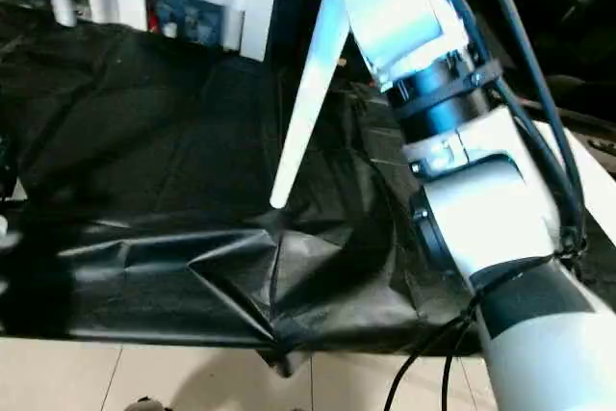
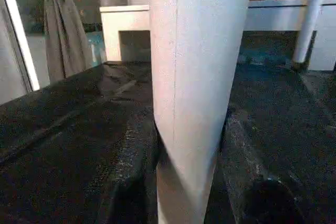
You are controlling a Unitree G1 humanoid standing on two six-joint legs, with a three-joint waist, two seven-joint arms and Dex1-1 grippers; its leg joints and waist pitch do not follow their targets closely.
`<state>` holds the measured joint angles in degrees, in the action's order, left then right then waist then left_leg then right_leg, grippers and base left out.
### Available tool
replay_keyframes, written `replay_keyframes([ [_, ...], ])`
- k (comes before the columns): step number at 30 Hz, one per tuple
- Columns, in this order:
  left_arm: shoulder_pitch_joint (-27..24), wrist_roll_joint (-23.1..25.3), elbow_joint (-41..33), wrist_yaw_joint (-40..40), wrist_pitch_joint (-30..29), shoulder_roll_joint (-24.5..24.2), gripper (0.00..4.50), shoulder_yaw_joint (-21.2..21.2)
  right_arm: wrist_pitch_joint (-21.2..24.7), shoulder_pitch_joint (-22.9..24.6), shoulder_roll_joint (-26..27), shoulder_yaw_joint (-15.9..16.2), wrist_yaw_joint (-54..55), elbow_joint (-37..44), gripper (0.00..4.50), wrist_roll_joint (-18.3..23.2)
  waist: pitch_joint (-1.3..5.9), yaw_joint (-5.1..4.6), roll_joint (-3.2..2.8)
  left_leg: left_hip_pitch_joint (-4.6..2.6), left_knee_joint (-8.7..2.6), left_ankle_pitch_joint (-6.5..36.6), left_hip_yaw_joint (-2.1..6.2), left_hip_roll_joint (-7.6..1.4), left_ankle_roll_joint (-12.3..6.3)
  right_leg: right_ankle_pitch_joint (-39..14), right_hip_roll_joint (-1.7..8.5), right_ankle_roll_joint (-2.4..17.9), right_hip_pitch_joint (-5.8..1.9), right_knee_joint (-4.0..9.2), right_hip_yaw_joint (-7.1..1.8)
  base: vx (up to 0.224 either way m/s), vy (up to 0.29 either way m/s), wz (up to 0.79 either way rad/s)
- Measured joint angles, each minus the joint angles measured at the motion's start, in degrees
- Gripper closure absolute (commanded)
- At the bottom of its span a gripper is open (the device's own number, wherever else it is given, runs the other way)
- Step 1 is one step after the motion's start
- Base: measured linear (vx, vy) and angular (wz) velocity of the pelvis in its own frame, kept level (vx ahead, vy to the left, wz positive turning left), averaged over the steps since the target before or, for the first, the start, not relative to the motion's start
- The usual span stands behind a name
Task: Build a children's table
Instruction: Flip table
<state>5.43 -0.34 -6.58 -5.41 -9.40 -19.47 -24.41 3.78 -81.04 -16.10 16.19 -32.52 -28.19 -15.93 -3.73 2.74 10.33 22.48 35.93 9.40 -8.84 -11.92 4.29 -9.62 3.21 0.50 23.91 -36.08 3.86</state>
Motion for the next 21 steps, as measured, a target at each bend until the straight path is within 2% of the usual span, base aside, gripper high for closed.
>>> replay_keyframes([
  [5,-0.6,-0.8,0.0,-0.1,1.1,-0.2,2.95,0.1,4.5,2.6,0.7,-2.8,-0.8,4.9,1.08,3.1,-0.1,-0.52,0.2,0.0,0.0,0.0,0.11,0.0,0.0,0.0,0.0,0.0,0.01,0.1,0.11,0.0,0.0,0.0],
  [8,-1.1,-1.1,-0.3,-0.6,1.3,-0.3,2.95,0.3,5.2,5.6,-0.8,-3.5,-3.4,10.2,0.9,4.8,-0.11,-0.6,0.22,0.02,0.03,0.0,0.12,0.03,0.0,0.0,0.0,0.0,-0.02,0.27,0.08,0.0,0.0,0.0],
  [9,-0.8,-1.3,0.1,-0.5,1.2,-0.5,2.95,0.1,3.8,7.7,-0.4,-5.2,-8.8,13.5,0.9,12.0,-0.16,-0.62,0.15,0.02,-0.02,0.0,0.09,0.04,0.0,0.0,0.0,0.0,-0.01,0.38,0.09,0.0,0.0,0.0],
  [10,-0.1,-1.5,1.5,-0.2,0.7,-1.6,2.95,-1.4,1.7,8.7,1.0,-4.8,-13.4,19.5,0.73,17.8,-0.21,-0.93,-0.34,-0.1,-0.01,0.0,-0.02,0.09,0.0,0.0,0.09,0.0,-0.07,0.17,-0.02,0.0,0.0,0.0],
  [12,1.0,-1.7,2.7,-0.1,-0.7,-2.5,2.95,-1.7,-0.2,9.9,3.3,-3.4,-15.7,26.3,0.52,21.9,-0.11,-0.83,-0.63,-0.32,-0.03,0.0,0.1,0.12,0.0,0.0,0.11,0.0,-0.15,0.0,0.05,0.0,0.0,0.0],
  [13,1.1,-1.7,2.6,-0.2,-0.7,-2.5,2.95,-1.4,-0.5,9.9,3.5,-3.2,-16.1,28.2,0.52,23.1,0.0,-0.63,-0.46,-0.46,-0.06,0.0,0.21,0.08,0.01,0.0,0.06,0.0,-0.05,-0.1,0.14,0.0,0.0,0.0],
  [15,1.1,-1.7,2.8,-0.5,-1.0,-2.7,2.96,-0.8,0.0,10.3,3.7,-3.3,-15.9,29.6,0.5,23.9,0.05,-0.48,-0.4,-0.8,-0.06,0.0,0.3,0.07,0.02,0.0,0.0,0.0,-0.23,-0.06,0.17,0.0,0.0,0.0],
  [18,1.7,-1.7,3.4,-0.6,-1.9,-3.9,2.96,-0.6,0.6,12.1,3.7,-3.6,-15.4,30.6,0.5,24.3,-0.14,-1.22,-0.66,-0.94,-0.06,0.0,0.6,0.08,0.02,0.0,0.01,0.0,-0.49,0.57,0.52,0.0,0.0,0.0],
  [19,1.7,-1.7,3.5,-0.6,-1.9,-4.1,2.96,-0.7,1.0,12.6,3.6,-4.1,-15.4,30.7,0.5,24.5,-0.2,-1.46,-0.76,-0.94,-0.14,0.0,0.97,0.07,0.02,0.0,0.07,0.0,-0.9,1.11,1.06,-0.017,0.045,-0.24],
  [21,1.9,-2.0,3.8,-0.6,-2.0,-4.9,2.96,-0.9,1.5,13.4,3.6,-4.8,-15.3,31.8,0.5,25.2,-0.2,-1.61,-0.76,-0.95,-0.17,0.0,1.43,0.08,0.03,0.0,0.16,0.0,-0.97,1.5,1.64,-0.013,0.037,-0.21],
])
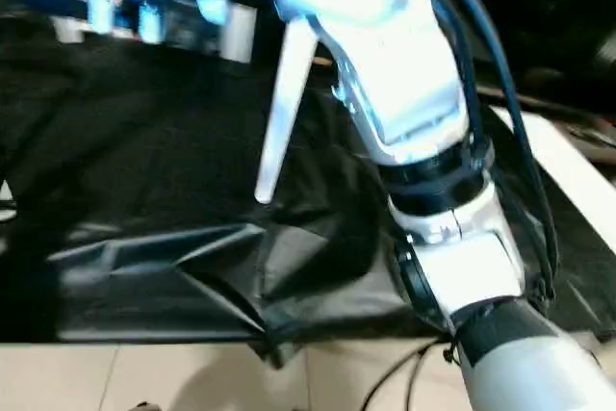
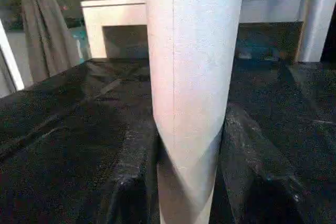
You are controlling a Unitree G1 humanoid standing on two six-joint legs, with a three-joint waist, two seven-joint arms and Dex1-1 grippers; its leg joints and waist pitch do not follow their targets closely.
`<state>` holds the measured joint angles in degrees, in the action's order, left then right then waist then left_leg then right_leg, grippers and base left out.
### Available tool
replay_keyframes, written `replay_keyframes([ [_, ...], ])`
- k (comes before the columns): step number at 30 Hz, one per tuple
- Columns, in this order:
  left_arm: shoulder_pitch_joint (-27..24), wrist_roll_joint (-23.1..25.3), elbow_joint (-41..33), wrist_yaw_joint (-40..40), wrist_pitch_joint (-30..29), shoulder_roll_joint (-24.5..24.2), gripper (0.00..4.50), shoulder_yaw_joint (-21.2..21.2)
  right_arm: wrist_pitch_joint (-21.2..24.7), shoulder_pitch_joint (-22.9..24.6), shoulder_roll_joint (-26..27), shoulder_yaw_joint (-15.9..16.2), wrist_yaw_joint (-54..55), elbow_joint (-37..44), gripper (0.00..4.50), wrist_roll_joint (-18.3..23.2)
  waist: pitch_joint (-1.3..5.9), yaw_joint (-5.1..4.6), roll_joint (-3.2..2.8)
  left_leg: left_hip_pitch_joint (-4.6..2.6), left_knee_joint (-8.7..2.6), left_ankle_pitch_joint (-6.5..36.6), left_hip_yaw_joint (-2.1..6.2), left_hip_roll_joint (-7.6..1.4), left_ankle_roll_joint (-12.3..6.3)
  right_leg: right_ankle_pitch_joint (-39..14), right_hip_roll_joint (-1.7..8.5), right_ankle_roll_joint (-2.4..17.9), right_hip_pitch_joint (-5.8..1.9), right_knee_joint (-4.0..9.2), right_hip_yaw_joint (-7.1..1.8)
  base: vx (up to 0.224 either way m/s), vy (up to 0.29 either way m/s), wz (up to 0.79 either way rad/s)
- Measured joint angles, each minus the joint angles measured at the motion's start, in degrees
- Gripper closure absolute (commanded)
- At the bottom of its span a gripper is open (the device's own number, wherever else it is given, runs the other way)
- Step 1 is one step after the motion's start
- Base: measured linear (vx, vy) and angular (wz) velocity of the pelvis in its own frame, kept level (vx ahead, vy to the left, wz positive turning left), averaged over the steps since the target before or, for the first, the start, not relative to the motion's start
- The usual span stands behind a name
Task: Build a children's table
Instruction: Flip table
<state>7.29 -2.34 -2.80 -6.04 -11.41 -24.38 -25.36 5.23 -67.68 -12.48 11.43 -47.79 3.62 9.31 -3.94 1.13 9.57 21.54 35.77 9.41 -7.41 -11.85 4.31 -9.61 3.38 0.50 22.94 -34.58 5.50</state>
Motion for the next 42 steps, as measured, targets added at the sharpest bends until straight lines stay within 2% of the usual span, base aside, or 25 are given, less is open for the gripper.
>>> replay_keyframes([
  [4,-0.1,-0.2,0.6,-0.1,-0.4,-0.4,2.96,-0.3,1.3,0.1,0.7,-1.0,0.5,3.3,0.5,3.4,-0.05,-0.15,-0.06,-0.65,-0.09,0.1,0.25,-0.02,0.2,0.0,-0.01,0.0,-0.18,0.42,0.49,0.0,0.0,0.0],
  [6,-0.5,-0.3,0.6,-0.3,-0.5,-0.8,2.96,-0.7,2.3,0.1,1.2,-1.3,0.8,4.4,0.5,5.0,-0.22,-0.33,-0.31,-0.96,-0.16,0.2,0.8,-0.18,0.32,0.0,0.04,0.1,-0.83,1.08,1.46,0.0,0.0,0.0],
  [7,-0.8,-0.3,0.6,-0.6,-0.4,-1.1,2.96,-1.0,3.2,0.2,1.3,-1.5,1.0,4.8,0.5,5.8,-0.29,-0.25,-0.4,-1.07,-0.49,0.3,0.9,-0.43,0.37,-0.4,0.0,0.5,-1.62,0.89,1.92,-0.073,-0.006,-0.08],
  [8,-1.0,-0.5,0.6,-0.8,-0.4,-1.2,2.96,-1.1,4.4,0.3,1.5,-1.9,1.4,5.1,0.5,6.2,-0.34,0.28,-0.28,-0.87,-0.71,0.2,0.57,-0.49,0.39,-2.0,0.07,1.2,-1.54,-1.43,1.78,-0.074,-0.023,0.06],
  [9,-0.9,-0.9,0.7,-1.2,-0.3,-1.2,2.96,-0.6,5.5,0.4,1.5,-2.8,2.0,5.3,0.5,6.5,-0.31,1.49,0.21,-0.89,-0.7,0.2,-0.84,-0.53,0.39,-4.0,0.27,1.9,-1.51,-5.31,1.17,-0.074,-0.023,0.06],
  [10,-1.3,-1.5,0.1,-2.1,0.3,-1.3,2.96,-0.2,6.7,0.0,2.2,-3.8,3.5,5.0,0.5,6.7,0.15,3.43,2.38,-1.18,-0.54,0.3,-2.9,-0.22,0.48,-7.3,1.07,0.4,-1.03,-8.41,-1.63,0.065,-0.127,0.06],
  [11,-2.4,-2.3,-0.9,-2.6,1.1,-1.0,2.96,-0.2,7.9,0.0,2.9,-4.4,4.9,4.2,0.5,7.0,-0.22,3.89,2.18,-0.63,1.05,1.6,-2.48,0.01,1.19,-8.0,0.99,0.5,-0.09,-8.89,-1.86,0.11,-0.138,-0.22],
  [12,-3.6,-3.1,-1.9,-3.1,2.0,-0.4,2.96,-0.8,9.2,0.0,3.1,-5.4,6.8,2.4,0.5,7.1,0.18,4.75,1.99,-0.7,2.63,2.4,-0.29,0.53,0.82,-8.0,0.45,0.5,0.17,-8.83,-1.85,0.11,-0.138,-0.22],
  [13,-4.4,-3.9,-2.7,-3.7,2.5,-0.4,2.96,-1.3,10.9,0.1,2.9,-7.6,8.8,-0.6,0.5,7.5,0.03,5.11,0.94,-0.67,2.17,2.8,1.9,1.05,2.12,-7.9,-0.1,0.6,-0.14,-8.38,-1.26,0.081,-0.032,-0.19],
  [14,-4.7,-4.6,-3.0,-4.1,2.8,-0.5,2.96,-1.9,12.3,0.0,2.7,-9.3,10.3,-3.5,0.5,8.1,0.09,5.08,1.11,-0.79,1.35,2.3,1.78,0.73,2.89,-7.5,-0.32,0.7,-0.08,-7.63,-1.16,0.0,0.0,0.0],
  [15,-5.0,-5.5,-3.2,-5.0,2.8,-0.8,2.4,-2.4,13.6,-0.7,2.6,-10.6,11.5,-6.7,0.5,8.5,0.11,4.91,1.1,-0.77,0.75,1.9,1.55,0.49,2.95,-6.1,-0.67,1.0,-0.2,-6.74,-1.29,0.0,0.0,0.0],
  [16,-5.4,-6.4,-3.2,-6.2,2.7,-1.4,2.4,-2.8,14.9,-1.3,2.4,-11.4,12.4,-9.5,0.5,9.0,0.01,4.61,0.97,-0.67,0.53,1.9,1.25,0.21,2.99,-4.9,-1.06,1.2,-0.32,-5.86,-1.59,0.0,0.0,0.0],
  [18,-6.2,-6.6,-2.8,-7.2,1.9,-2.2,2.2,-3.2,16.0,-1.5,2.0,-11.8,12.7,-11.8,0.5,9.1,-0.07,4.18,0.85,-0.64,0.1,1.9,0.76,-0.01,2.99,-4.4,-1.11,1.4,-0.34,-5.24,-1.59,0.0,0.0,0.0],
  [19,-6.7,-6.7,-2.3,-7.8,1.2,-2.3,2.08,-3.0,14.7,4.9,2.3,-11.9,13.6,-7.5,0.5,9.0,0.11,4.35,1.04,-0.76,-0.58,1.9,0.61,-0.03,3.0,-4.2,-1.17,1.2,-0.67,-4.3,-1.43,0.0,0.0,0.0],
  [20,-7.2,-6.8,-2.0,-8.5,0.9,-2.2,2.08,-2.4,11.8,13.9,3.2,-11.4,14.1,-2.0,0.5,8.6,0.27,4.71,1.28,-1.36,-1.17,1.9,0.52,-0.1,3.0,-4.1,-1.26,1.2,-1.21,-3.48,-1.35,0.0,0.0,0.0],
  [21,-7.7,-6.9,-1.7,-8.9,0.5,-2.2,1.98,-2.2,9.9,23.8,4.8,-9.9,14.6,1.3,0.5,7.8,0.24,4.97,1.23,-1.96,-1.33,1.9,0.33,-0.15,2.99,-4.2,-1.29,1.1,-1.77,-3.22,-1.44,0.0,0.0,0.0],
  [22,-8.2,-7.0,-1.1,-9.0,0.4,-2.5,1.9,-2.5,9.2,33.0,6.4,-6.8,14.9,0.9,0.5,6.6,-0.2,5.03,0.67,-2.08,-1.21,1.9,0.3,-0.15,2.95,-4.3,-1.21,0.9,-2.07,-3.27,-1.66,0.065,0.023,0.0],
  [23,-8.2,-7.0,-1.1,-9.4,0.4,-3.0,1.84,-2.5,8.6,38.4,7.2,-5.1,15.1,0.2,0.5,5.8,-0.42,5.01,0.4,-1.55,-1.23,1.9,0.3,-0.1,2.92,-4.1,-1.09,0.8,-1.78,-3.08,-1.62,0.0,0.0,0.0],
  [24,-8.2,-7.0,-1.0,-9.4,0.3,-3.7,1.74,-2.6,8.2,41.5,7.3,-3.8,15.2,-0.7,0.5,5.6,-0.66,4.94,0.18,-1.16,-1.26,1.6,0.19,-0.11,2.64,-3.6,-1.08,1.1,-1.4,-2.96,-1.64,0.0,0.0,0.0],
  [25,-8.1,-6.9,-1.0,-9.4,0.2,-4.7,1.65,-3.0,7.7,42.6,7.3,-3.4,15.3,-1.4,0.5,5.5,-1.04,4.57,-0.38,-0.66,-1.27,1.2,0.13,-0.1,2.49,-3.3,-1.09,1.1,-0.87,-2.93,-1.7,0.0,0.0,0.0],
  [26,-7.7,-6.9,-1.0,-9.4,0.2,-5.4,1.56,-3.3,7.0,42.3,7.1,-3.6,15.6,-1.2,0.5,5.5,-1.14,4.16,-0.6,-0.47,-1.44,0.8,0.09,-0.09,2.29,-3.3,-1.09,1.1,-0.63,-2.92,-1.69,0.0,0.0,0.0],
  [30,-6.8,-6.4,-0.5,-9.3,-0.1,-6.6,1.22,-3.5,5.3,41.0,7.7,-4.6,16.2,4.6,0.5,7.3,-1.28,3.11,-0.81,-0.86,-2.06,0.7,-0.37,-0.17,2.38,-3.4,-1.22,1.3,-0.65,-2.86,-1.71,0.0,0.0,0.0],
  [33,-6.9,-5.7,0.9,-8.4,-0.1,-6.8,1.11,-3.9,4.5,43.6,8.8,-4.5,16.1,8.6,0.5,8.3,-1.31,3.33,-0.85,-1.42,-2.37,0.7,-0.5,-0.18,2.38,-3.5,-1.22,1.3,-1.1,-2.56,-1.74,0.0,0.0,0.0],
  [39,-7.1,-8.9,1.4,-9.4,1.6,-4.9,1.11,-5.1,4.0,46.1,8.0,-4.1,16.5,7.5,0.5,7.8,-1.34,4.05,-0.88,-1.44,-2.31,0.7,-0.75,-0.14,2.35,-3.4,-1.08,1.2,-1.12,-2.47,-1.89,0.0,0.0,0.0],
  [42,-8.7,-10.7,1.0,-11.4,2.4,-4.3,0.81,-4.9,4.0,47.4,7.9,-4.1,16.5,6.0,0.5,7.8,-1.33,3.99,-0.87,-1.45,-2.38,0.7,-0.76,-0.16,2.36,-3.3,-1.09,1.2,-1.08,-2.48,-1.87,0.0,0.0,0.0],
])
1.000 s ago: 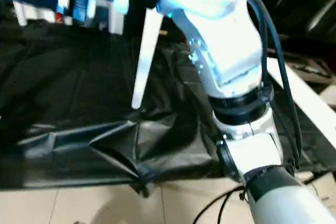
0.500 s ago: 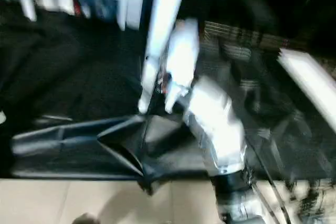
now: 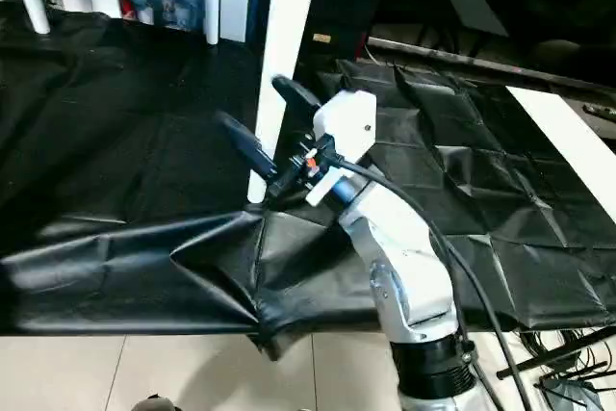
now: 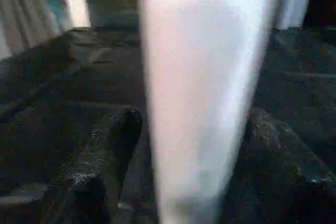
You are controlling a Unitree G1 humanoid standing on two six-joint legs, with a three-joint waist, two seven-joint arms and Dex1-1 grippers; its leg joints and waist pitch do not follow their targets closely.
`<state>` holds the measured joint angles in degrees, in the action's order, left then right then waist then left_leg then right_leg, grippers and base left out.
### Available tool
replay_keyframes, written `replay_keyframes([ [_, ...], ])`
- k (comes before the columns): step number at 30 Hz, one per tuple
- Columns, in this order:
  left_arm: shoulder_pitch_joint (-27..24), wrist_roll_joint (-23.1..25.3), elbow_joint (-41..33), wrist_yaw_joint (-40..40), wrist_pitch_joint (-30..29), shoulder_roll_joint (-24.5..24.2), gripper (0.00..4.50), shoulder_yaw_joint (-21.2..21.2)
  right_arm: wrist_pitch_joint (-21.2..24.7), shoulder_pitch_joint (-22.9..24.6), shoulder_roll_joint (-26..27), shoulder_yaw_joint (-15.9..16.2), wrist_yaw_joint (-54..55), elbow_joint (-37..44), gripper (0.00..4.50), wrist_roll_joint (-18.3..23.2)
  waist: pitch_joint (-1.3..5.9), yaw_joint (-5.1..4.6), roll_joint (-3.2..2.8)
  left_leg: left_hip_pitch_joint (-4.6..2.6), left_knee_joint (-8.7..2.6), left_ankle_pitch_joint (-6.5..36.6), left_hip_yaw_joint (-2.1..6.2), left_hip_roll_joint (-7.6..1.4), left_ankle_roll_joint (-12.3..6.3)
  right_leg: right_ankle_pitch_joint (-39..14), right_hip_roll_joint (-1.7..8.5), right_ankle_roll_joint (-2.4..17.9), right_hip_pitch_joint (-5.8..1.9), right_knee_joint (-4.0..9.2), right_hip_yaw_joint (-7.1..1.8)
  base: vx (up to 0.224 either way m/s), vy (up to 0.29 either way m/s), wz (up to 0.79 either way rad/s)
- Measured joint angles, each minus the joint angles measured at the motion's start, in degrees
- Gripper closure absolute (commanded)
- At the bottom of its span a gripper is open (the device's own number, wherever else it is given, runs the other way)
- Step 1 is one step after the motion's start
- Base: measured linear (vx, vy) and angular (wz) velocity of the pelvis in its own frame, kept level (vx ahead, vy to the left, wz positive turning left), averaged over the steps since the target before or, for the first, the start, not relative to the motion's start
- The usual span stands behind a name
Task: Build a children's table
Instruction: Flip table
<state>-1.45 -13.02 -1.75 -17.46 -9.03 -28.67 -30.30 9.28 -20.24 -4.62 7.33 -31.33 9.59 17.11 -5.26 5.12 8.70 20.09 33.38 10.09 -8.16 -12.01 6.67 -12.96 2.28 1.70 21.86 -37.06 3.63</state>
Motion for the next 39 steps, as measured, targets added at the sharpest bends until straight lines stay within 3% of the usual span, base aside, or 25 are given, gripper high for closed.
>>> replay_keyframes([
  [7,-5.4,0.0,-1.6,-3.6,0.9,-2.1,0.32,0.3,-1.5,2.6,-0.4,0.2,-0.5,-3.7,0.5,-0.1,-0.03,0.0,0.02,-0.01,-0.2,0.0,-0.02,0.0,0.0,-0.1,-0.01,-0.2,0.07,0.05,0.0,0.0,0.0,0.0],
  [9,-5.5,0.1,-1.0,-3.4,1.2,-2.8,0.06,-1.9,-2.5,2.6,-0.5,-0.2,-0.4,-5.5,0.5,-0.1,-0.05,0.0,0.06,-0.01,-0.21,0.0,-0.01,0.0,0.0,-0.2,-0.01,-0.2,0.07,0.05,0.01,0.0,0.0,0.0],
  [13,-7.8,-0.4,-0.9,-4.2,2.0,-4.8,0.06,-5.2,-3.8,2.1,-1.3,-1.6,-0.4,-11.0,0.5,-0.8,-0.09,-0.03,-0.01,-0.02,-0.22,0.0,0.02,0.01,0.0,-0.2,0.0,-0.3,0.09,0.09,-0.03,0.0,0.0,0.0],
  [14,-8.7,-1.3,-0.9,-5.3,2.2,-4.8,0.06,-6.0,-3.9,1.5,-1.4,-2.0,-0.5,-13.1,0.5,-1.0,-0.11,-0.05,-0.02,-0.02,-0.22,0.0,0.02,0.01,0.0,-0.2,0.0,-0.3,0.1,0.09,-0.04,0.0,0.0,0.0],
  [15,-9.6,-2.7,-1.0,-6.9,2.2,-4.8,0.0,-6.7,-4.3,0.7,-1.7,-2.3,-0.6,-15.3,0.21,-1.2,-0.19,-0.09,-0.05,-0.01,-0.22,0.0,0.03,0.01,0.0,-0.2,0.0,-0.3,0.12,0.09,-0.04,0.0,0.0,0.0],
  [17,-12.4,-6.9,-2.2,-11.9,1.9,-4.8,0.0,-7.7,-5.6,-1.8,-2.3,-2.9,-1.2,-21.1,0.21,-1.5,-0.43,-0.14,-0.14,-0.02,-0.25,0.0,0.03,0.01,0.0,-0.2,0.01,-0.3,0.2,0.09,-0.05,0.0,0.0,0.0],
  [21,-18.5,-14.0,-9.8,-20.8,-1.3,-5.3,0.0,-6.5,-8.7,-7.8,-1.6,-3.7,-3.1,-30.8,0.04,-1.3,-1.32,0.05,-0.31,0.06,-0.52,0.0,-0.02,0.01,0.0,-0.2,0.01,-0.2,0.42,0.09,-0.06,0.0,0.0,0.0],
  [22,-21.8,-16.4,-14.0,-22.6,-3.6,-5.9,0.0,-5.3,-9.6,-11.0,-0.8,-3.9,-3.9,-35.6,0.04,-1.2,-1.6,-0.09,-0.35,0.09,-0.57,0.0,-0.05,0.01,0.0,-0.1,0.01,-0.2,0.52,0.08,-0.07,0.0,0.0,0.0],
  [25,-25.4,-20.6,-23.0,-25.0,-7.7,-6.4,0.0,-0.7,-10.0,-16.4,-0.2,-4.6,-7.5,-42.7,0.04,-0.8,-2.83,0.19,-0.43,0.46,-0.75,0.0,-0.2,0.02,0.0,0.0,0.02,0.0,0.91,0.06,-0.13,0.0,0.0,0.0],
  [28,-26.1,-22.6,-27.5,-25.4,-9.7,-6.6,0.0,1.6,-10.2,-18.9,0.5,-4.5,-11.7,-47.6,0.04,-0.6,-3.86,0.14,-0.5,0.88,-0.88,-0.1,-0.31,0.0,-0.04,0.1,-0.02,0.2,1.3,0.07,-0.07,0.0,0.0,0.0],
  [35,-27.8,-23.4,-32.1,-25.4,-13.0,-7.4,0.0,3.5,-14.0,-26.6,1.9,-4.5,-17.4,-62.3,0.04,-1.5,-6.13,-0.92,-0.88,1.11,-0.87,-0.2,-0.53,-0.01,-0.24,-0.1,-0.01,0.4,1.58,0.16,-0.17,0.0,0.0,0.0],
  [39,-27.3,-23.3,-33.3,-23.2,-13.6,-6.9,0.0,4.0,-14.5,-29.6,3.3,-4.4,-21.1,-65.1,0.04,-1.8,-6.32,-1.72,-0.62,1.3,-1.08,-0.4,-0.62,-0.01,-0.59,-0.2,-0.02,0.5,1.79,0.32,-0.17,0.0,0.0,0.0],
])
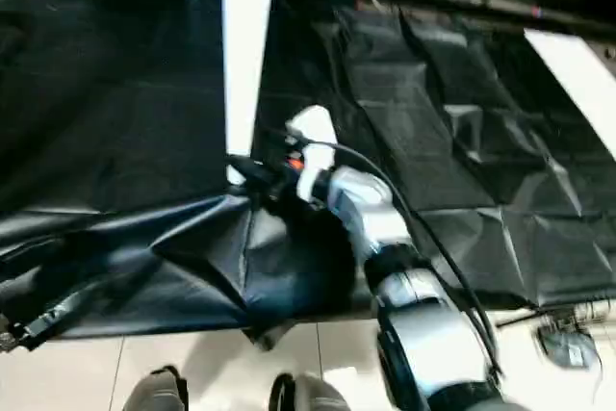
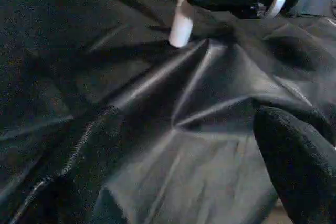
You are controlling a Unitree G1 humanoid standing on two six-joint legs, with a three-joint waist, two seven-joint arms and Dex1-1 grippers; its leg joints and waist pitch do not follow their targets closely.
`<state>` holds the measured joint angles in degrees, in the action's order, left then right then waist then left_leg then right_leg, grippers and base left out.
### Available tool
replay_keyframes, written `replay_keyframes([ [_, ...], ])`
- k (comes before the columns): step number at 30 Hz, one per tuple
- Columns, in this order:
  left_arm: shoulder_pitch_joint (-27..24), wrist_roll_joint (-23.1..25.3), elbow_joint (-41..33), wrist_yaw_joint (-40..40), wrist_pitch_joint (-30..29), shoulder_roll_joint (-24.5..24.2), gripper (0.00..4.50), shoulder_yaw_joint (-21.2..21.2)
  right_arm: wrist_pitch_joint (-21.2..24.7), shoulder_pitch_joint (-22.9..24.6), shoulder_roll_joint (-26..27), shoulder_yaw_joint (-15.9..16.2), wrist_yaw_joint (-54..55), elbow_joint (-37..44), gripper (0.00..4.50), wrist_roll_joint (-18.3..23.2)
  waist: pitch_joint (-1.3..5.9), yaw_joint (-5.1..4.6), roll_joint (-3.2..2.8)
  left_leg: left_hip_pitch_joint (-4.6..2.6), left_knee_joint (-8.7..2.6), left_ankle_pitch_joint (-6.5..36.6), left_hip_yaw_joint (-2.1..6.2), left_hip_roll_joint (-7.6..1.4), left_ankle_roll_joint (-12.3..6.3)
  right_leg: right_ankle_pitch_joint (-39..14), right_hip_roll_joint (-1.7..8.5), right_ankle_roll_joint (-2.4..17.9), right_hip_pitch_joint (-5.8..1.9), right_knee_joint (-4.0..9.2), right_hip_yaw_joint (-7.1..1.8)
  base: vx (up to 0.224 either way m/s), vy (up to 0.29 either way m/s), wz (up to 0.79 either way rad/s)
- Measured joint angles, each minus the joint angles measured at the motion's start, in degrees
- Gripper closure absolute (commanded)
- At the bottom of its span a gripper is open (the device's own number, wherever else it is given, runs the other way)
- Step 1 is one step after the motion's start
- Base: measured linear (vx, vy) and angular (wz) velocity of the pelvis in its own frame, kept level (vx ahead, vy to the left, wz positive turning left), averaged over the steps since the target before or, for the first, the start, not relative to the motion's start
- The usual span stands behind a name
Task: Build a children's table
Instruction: Flip table
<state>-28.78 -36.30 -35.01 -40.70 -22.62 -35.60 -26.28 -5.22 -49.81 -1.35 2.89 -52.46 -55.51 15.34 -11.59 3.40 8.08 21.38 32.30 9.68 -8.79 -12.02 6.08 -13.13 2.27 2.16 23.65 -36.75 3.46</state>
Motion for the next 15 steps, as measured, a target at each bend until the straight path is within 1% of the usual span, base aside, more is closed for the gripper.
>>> replay_keyframes([
  [1,0.4,0.4,-0.1,1.2,0.0,0.4,0.0,0.1,0.0,0.3,-0.1,0.9,-2.7,0.8,0.04,0.0,0.01,-0.11,0.2,-0.03,-0.02,0.0,-0.02,0.0,-0.05,0.0,0.0,0.0,-0.02,0.0,0.0,0.0,0.0,0.0],
  [3,0.8,1.2,0.0,2.7,0.0,0.7,0.0,0.2,0.1,0.9,0.3,2.3,-5.9,1.2,0.04,0.0,-0.33,-0.23,0.42,-0.02,-0.06,0.0,-0.03,-0.04,-0.06,0.0,-0.01,0.0,0.01,0.01,0.01,0.0,0.0,0.0],
  [4,1.0,1.6,0.0,3.5,0.0,1.1,0.0,0.3,0.2,1.7,0.2,3.1,-7.8,2.1,0.04,0.0,-0.47,-0.25,0.47,-0.01,-0.06,0.0,-0.05,-0.04,-0.06,0.0,0.0,0.0,0.01,0.03,0.01,0.0,0.0,0.0],
  [6,1.3,2.3,0.0,4.5,0.0,1.7,0.0,0.3,0.3,3.4,-0.2,4.0,-10.7,4.3,0.04,0.0,-0.46,-0.3,0.55,-0.03,-0.06,0.0,-0.09,-0.05,-0.09,0.0,0.0,0.0,-0.02,0.07,0.01,0.0,0.0,0.0],
  [10,2.1,2.7,0.0,6.1,0.0,2.6,0.0,0.3,1.1,7.7,-1.0,6.9,-15.6,9.2,0.04,0.0,-0.47,-0.38,0.62,-0.15,-0.05,0.0,-0.11,-0.08,-0.08,0.0,0.0,0.0,-0.1,0.04,0.0,0.0,0.0,0.0],
  [11,2.6,2.8,0.0,6.3,0.0,2.6,0.0,0.3,1.7,9.8,-1.7,7.8,-16.4,12.4,0.04,0.0,-0.47,-0.33,0.61,-0.16,-0.08,0.0,-0.12,-0.08,-0.07,0.0,0.0,0.0,-0.12,0.05,0.0,0.0,0.0,0.0],
  [13,2.8,2.8,0.2,6.8,0.0,2.7,0.0,0.1,2.7,12.5,-2.2,9.3,-18.0,14.9,0.04,0.0,-0.46,-0.18,0.63,-0.37,-0.06,0.0,-0.14,-0.11,-0.07,0.0,0.0,0.1,-0.33,0.07,0.01,0.0,0.0,0.0],
  [15,4.0,3.8,0.8,7.9,0.2,3.0,0.0,0.4,3.1,14.7,-2.1,9.9,-18.3,17.1,0.04,0.0,-0.43,-0.09,0.63,-0.4,-0.03,0.0,-0.16,-0.12,-0.05,0.0,0.01,0.1,-0.36,0.04,0.0,0.0,0.0,0.0],
])
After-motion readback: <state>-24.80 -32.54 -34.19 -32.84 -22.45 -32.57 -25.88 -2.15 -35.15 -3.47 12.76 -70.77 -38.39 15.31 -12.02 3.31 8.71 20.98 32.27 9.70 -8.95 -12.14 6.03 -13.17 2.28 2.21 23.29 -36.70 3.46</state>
